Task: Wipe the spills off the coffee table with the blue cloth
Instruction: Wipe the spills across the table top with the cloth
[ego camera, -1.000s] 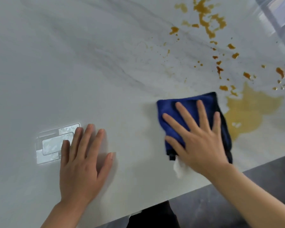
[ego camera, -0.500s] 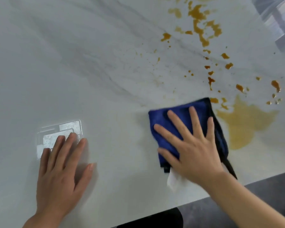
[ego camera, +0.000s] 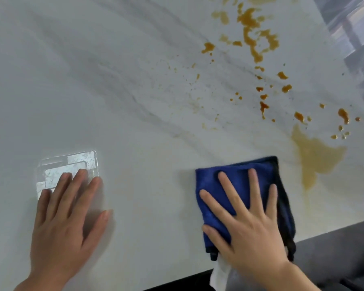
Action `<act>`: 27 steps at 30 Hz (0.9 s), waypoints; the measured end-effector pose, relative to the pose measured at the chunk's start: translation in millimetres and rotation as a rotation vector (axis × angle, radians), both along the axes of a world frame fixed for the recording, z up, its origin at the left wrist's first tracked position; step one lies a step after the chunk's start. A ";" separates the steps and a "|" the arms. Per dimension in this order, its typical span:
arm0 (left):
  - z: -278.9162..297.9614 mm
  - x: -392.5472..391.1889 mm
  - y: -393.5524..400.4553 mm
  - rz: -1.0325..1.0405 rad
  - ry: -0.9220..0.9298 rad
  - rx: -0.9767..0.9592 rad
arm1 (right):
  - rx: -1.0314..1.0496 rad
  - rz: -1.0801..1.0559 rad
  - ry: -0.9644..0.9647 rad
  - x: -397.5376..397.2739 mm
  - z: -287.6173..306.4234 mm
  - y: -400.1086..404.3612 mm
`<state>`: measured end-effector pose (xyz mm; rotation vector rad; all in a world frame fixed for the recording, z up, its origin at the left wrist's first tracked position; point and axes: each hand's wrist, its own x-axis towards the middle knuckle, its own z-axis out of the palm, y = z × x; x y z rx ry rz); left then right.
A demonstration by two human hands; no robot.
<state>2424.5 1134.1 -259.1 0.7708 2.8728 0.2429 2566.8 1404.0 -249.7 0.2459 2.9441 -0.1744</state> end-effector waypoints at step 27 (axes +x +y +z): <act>2.7 -1.8 1.4 -0.003 -0.004 0.020 | 0.024 0.217 -0.005 -143.6 -3.9 18.0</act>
